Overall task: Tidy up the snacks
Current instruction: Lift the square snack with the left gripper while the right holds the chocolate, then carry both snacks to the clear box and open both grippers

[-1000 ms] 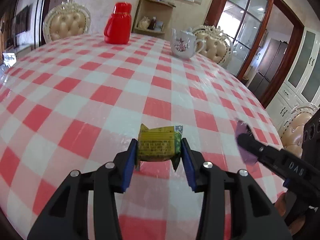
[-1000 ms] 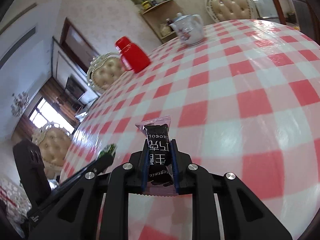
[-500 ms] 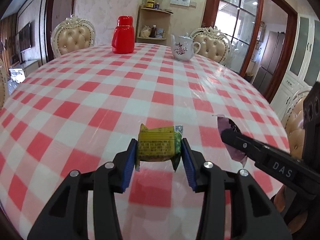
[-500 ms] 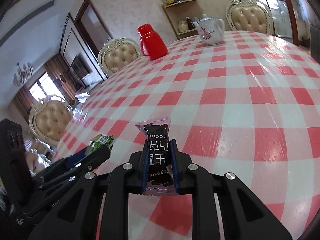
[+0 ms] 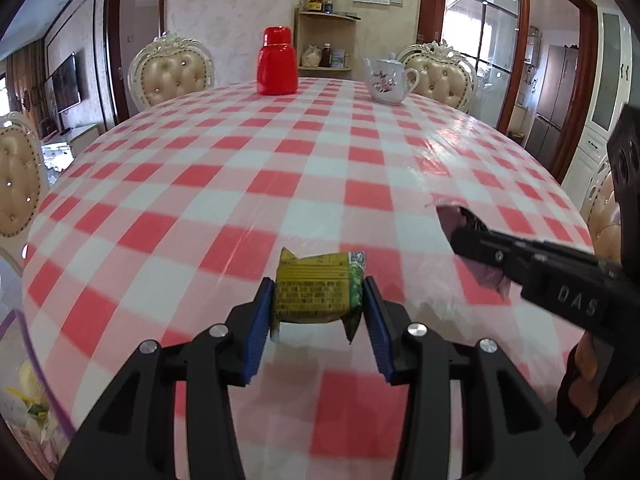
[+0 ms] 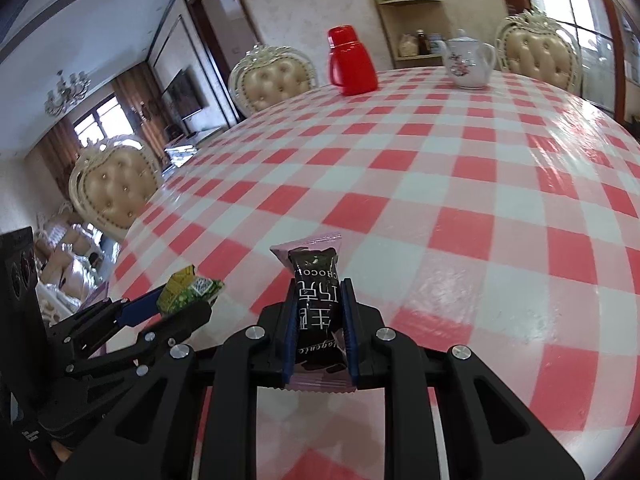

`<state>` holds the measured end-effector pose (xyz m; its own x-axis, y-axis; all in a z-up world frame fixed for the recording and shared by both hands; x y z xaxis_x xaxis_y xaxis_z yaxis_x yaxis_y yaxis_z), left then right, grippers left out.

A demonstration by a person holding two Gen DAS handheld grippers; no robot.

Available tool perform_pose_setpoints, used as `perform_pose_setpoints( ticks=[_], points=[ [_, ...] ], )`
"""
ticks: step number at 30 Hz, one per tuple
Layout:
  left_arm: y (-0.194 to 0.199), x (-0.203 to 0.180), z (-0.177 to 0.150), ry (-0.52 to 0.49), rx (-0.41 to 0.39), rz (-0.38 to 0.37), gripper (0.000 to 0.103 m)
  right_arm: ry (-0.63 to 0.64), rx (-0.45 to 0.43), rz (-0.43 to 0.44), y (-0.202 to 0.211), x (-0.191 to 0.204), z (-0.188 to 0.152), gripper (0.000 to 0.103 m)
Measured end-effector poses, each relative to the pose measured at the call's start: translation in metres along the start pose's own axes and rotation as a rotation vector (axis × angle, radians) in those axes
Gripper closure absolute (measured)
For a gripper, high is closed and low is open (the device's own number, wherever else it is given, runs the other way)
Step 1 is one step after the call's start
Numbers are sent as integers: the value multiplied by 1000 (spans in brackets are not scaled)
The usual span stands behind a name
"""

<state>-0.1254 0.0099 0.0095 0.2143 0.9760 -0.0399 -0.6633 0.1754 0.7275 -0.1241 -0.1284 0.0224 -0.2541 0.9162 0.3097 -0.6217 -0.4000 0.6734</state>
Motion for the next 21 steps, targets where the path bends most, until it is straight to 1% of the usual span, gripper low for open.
perform_pose_setpoints(
  ticks=[6, 11, 15, 17, 18, 19, 20, 21],
  points=[
    [20, 17, -17, 13, -11, 22, 58, 76, 18, 21, 1, 33, -11, 84],
    [33, 30, -29, 25, -14, 31, 58, 115, 36, 27, -3, 51, -17, 84],
    [46, 46, -39, 48, -18, 50, 58, 152, 55, 37, -6, 71, -22, 84],
    [56, 56, -39, 59, -26, 58, 58, 197, 76, 62, -8, 94, -26, 84],
    [65, 65, -39, 65, -36, 74, 58, 230, 84, 77, -10, 108, -28, 84],
    [77, 78, -38, 78, -50, 105, 58, 264, 91, 92, -10, 122, -30, 84],
    [87, 91, -37, 91, -61, 135, 58, 319, 98, 118, -11, 145, -33, 84],
    [97, 102, -36, 106, -70, 162, 58, 348, 102, 132, -11, 158, -34, 84]
  ],
)
Point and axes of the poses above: each gripper's, at about its wrist camera, not at the fingertips, and y roughly against the way its jaws point, x to its left, z to its top, the point moved 4 cm from there along -y, roughly the way its jaws point, and after that the axes turned 6 degrees about x, right-handed, at the moved point
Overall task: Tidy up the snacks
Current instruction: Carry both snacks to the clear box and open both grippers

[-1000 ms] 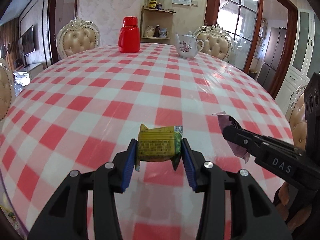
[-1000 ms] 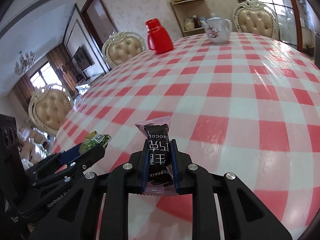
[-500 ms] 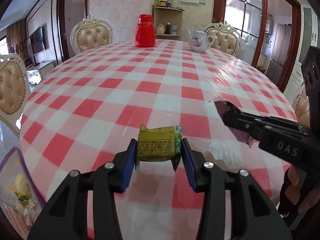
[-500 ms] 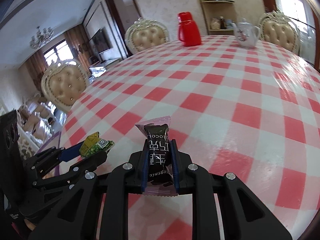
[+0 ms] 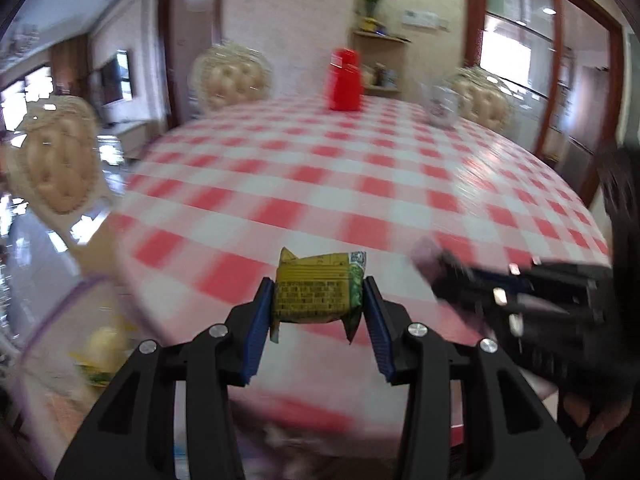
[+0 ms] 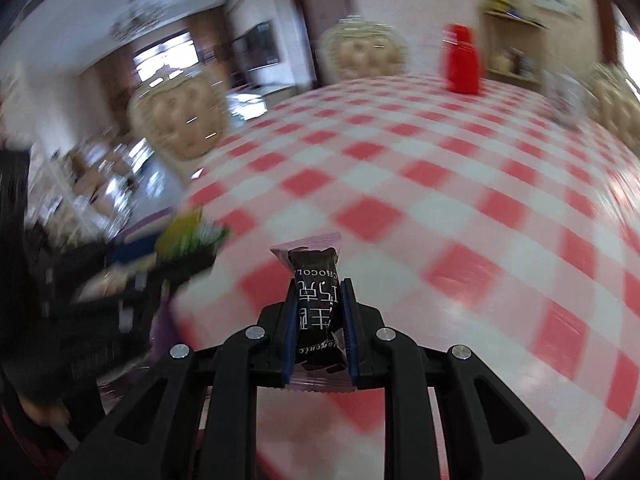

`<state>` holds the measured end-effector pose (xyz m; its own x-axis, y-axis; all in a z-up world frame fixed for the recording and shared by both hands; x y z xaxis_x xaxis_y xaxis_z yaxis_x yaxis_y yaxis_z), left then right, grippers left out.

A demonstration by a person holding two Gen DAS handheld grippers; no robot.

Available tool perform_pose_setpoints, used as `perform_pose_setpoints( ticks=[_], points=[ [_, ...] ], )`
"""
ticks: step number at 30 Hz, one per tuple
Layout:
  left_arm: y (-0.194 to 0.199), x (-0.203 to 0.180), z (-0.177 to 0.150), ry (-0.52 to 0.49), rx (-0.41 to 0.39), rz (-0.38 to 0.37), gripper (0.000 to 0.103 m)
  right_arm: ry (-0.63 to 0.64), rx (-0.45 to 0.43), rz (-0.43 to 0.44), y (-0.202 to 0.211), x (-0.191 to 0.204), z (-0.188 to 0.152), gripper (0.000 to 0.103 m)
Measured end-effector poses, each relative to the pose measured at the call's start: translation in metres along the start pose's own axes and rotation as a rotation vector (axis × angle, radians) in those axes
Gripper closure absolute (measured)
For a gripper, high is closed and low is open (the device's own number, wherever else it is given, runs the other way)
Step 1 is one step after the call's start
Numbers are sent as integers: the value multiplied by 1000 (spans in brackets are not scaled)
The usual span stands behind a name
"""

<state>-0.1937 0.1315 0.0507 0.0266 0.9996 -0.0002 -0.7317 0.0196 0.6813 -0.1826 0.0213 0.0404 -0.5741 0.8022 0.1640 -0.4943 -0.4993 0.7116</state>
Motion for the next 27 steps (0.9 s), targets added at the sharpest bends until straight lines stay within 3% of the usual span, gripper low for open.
perform_pose_setpoints(
  ticks=[6, 8, 11, 12, 13, 14, 15, 16, 18, 21, 25, 27],
  points=[
    [50, 93, 12, 106, -30, 113, 58, 200, 72, 118, -29, 95, 12, 84],
    [60, 111, 14, 92, -27, 172, 58, 245, 97, 146, -39, 121, 13, 84],
    [63, 133, 3, 55, 42, 203, 56, 293, 118, 181, -49, 152, 13, 83],
    [64, 138, -4, 48, 63, 208, 55, 306, 125, 201, -51, 161, 13, 76],
    [64, 145, -12, 52, 89, 201, 51, 313, 130, 209, -54, 169, 13, 62],
    [64, 152, -17, 68, 102, 193, 33, 312, 125, 210, -55, 174, 13, 50],
    [67, 166, -26, 126, 112, 177, 19, 309, 114, 210, -55, 178, 12, 29],
    [71, 179, -32, 189, 100, 154, 1, 311, 109, 209, -57, 182, 12, 23],
    [76, 202, -36, 291, 66, 122, 1, 322, 126, 199, -62, 186, 10, 22],
    [71, 222, -36, 390, 115, 204, 1, 316, 150, 157, -70, 188, 9, 16],
    [55, 225, -44, 374, 244, 356, 1, 262, 270, 137, -86, 190, 11, 16],
    [46, 223, -49, 349, 294, 386, 1, 241, 299, 107, -91, 191, 13, 16]
  ],
)
Point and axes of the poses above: each gripper's, at about its wrist camera, not at the fingertips, and y roughly against the way its jaws point, x to its left, z to its top, the point moved 4 cm from there along -y, roughly the way its jaws point, and after that the axes turned 6 degrees about x, right-handed, at the moved point
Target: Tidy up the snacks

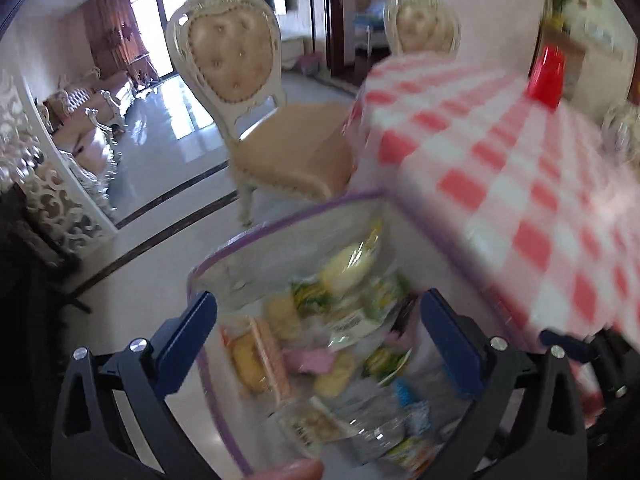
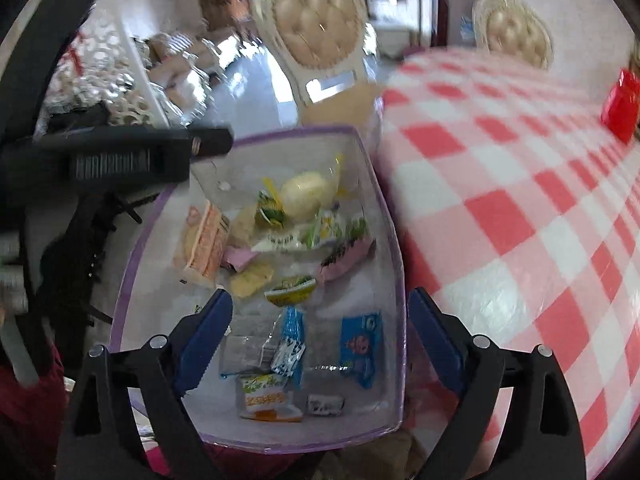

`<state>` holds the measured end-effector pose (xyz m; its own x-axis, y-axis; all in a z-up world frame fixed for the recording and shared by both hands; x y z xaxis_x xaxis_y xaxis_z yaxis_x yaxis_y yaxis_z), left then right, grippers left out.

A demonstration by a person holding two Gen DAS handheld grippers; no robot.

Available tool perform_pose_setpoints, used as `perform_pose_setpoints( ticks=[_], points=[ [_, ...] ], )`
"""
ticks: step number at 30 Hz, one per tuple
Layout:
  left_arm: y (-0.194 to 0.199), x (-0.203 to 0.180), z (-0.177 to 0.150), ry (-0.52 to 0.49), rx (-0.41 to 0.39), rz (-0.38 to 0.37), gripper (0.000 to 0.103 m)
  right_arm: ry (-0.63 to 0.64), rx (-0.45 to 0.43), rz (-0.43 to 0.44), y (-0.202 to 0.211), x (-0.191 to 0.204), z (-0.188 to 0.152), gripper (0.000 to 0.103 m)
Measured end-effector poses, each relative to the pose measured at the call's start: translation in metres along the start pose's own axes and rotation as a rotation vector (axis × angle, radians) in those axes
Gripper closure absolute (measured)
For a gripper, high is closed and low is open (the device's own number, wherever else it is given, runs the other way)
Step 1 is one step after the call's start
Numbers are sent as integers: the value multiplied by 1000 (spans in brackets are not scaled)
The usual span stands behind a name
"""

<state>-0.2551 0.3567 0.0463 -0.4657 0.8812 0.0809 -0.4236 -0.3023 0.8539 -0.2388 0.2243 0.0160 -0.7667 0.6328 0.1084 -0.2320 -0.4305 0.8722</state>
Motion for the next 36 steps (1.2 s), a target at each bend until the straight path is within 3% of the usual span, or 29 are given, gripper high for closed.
perform_pose_setpoints(
  ticks=[3, 8, 36],
  points=[
    [-10, 0, -4, 3, 18, 32, 1, -11, 61, -56, -9, 2, 5, 16],
    [-27, 2, -10, 26, 57, -51, 1, 15, 164, -116, -26, 9, 0, 16],
    [-51, 6, -14, 65, 109, -45, 1, -13, 209, -84, -42, 9, -12, 16]
  ],
)
Point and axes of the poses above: each gripper's, at about its wrist camera, not at the fingertips, and y roughly against the way its jaws point, x to its left, z to its top, the point moved 4 cm from there along -y, roughly the way its jaws point, and after that the axes turned 6 degrees about x, right-handed, at the moved point
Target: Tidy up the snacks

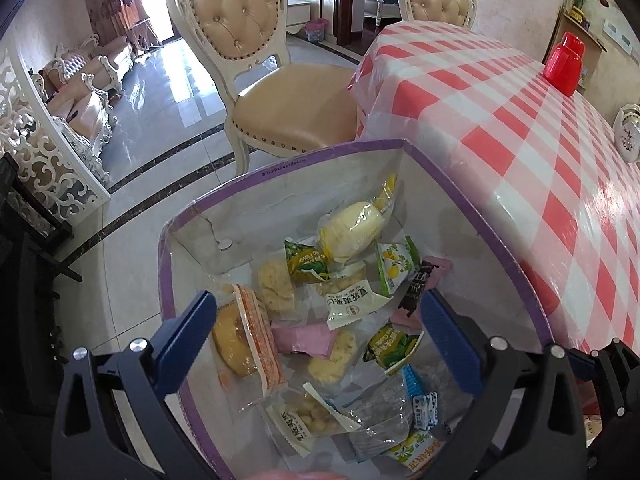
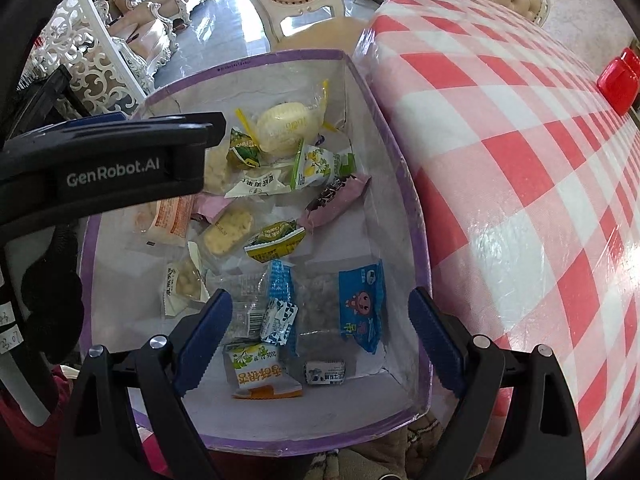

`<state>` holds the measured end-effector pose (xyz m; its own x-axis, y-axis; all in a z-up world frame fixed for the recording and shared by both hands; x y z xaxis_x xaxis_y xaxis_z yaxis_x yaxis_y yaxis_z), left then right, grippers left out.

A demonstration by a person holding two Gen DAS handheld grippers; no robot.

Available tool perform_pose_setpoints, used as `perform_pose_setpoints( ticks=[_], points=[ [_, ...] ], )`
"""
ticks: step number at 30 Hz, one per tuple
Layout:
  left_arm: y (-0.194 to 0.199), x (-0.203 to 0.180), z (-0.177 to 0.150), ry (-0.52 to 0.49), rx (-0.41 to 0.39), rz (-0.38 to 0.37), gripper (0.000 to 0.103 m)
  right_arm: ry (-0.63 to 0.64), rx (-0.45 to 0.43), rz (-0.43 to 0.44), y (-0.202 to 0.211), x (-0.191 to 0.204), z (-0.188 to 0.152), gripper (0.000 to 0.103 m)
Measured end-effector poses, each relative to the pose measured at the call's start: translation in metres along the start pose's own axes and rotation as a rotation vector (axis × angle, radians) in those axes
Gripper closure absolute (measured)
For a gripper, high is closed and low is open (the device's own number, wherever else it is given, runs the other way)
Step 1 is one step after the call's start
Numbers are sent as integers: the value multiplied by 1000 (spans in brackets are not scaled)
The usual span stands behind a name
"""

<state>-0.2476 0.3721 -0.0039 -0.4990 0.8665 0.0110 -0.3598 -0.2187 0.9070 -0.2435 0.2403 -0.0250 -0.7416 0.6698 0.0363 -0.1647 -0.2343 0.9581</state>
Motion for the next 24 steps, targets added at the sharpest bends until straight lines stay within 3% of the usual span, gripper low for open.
perform_pose_setpoints(
  ticks=[24],
  points=[
    [-6, 3, -3, 12, 23, -9, 1, -4, 8, 6, -2, 0, -2, 16]
  ],
)
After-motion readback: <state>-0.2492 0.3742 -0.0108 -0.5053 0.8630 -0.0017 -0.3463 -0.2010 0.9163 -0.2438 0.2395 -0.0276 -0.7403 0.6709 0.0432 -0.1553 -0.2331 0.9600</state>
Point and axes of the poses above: each gripper's, at about its wrist camera, not at the fingertips, and y roughly against the way its jaws point, x to its left, z to its top, the point moved 4 cm from there along -y, roughly the way its jaws point, and after that the axes turned 6 degrees about x, right-handed, at the moved point
